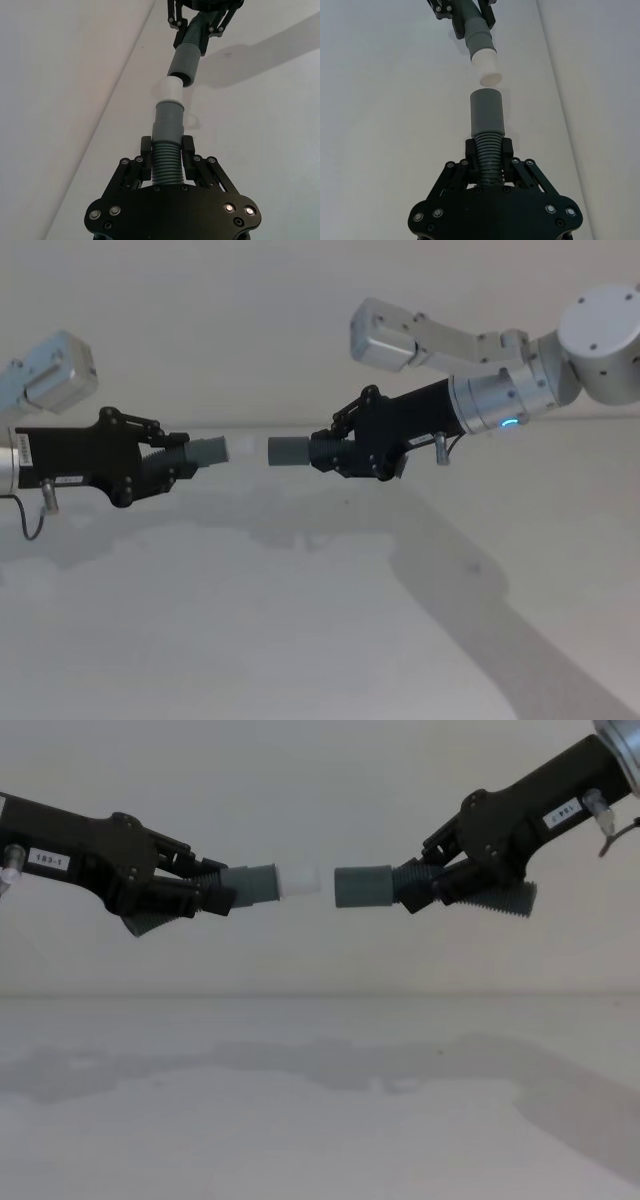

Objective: Use both hands to pick up one end of the pipe from the table, align the ends, and insert them.

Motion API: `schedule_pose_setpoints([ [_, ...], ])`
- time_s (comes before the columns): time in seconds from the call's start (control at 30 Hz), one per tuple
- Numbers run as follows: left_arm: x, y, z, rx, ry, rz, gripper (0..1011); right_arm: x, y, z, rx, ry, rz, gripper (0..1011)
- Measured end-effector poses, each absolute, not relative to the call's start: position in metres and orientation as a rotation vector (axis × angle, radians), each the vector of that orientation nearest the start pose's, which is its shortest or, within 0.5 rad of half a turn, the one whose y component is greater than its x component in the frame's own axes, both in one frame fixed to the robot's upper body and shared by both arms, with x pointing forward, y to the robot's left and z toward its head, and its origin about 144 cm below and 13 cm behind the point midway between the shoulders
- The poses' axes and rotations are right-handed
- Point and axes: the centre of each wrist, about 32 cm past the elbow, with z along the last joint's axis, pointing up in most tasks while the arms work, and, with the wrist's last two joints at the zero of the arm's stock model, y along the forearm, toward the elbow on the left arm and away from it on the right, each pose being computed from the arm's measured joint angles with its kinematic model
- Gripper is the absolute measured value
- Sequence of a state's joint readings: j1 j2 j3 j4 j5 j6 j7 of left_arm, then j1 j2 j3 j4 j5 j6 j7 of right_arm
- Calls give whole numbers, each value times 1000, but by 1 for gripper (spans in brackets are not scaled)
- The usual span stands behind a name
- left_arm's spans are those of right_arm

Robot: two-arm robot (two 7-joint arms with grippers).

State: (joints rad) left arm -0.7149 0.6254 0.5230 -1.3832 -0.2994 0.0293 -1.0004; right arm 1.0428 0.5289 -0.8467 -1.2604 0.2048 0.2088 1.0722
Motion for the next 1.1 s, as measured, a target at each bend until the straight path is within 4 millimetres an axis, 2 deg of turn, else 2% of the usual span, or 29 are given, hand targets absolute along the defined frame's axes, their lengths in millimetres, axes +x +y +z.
schedule_pose_setpoints([
  [1.1,593,307,1333,386,-396,330,323,641,-215,1393,-670,-387,-154,258],
])
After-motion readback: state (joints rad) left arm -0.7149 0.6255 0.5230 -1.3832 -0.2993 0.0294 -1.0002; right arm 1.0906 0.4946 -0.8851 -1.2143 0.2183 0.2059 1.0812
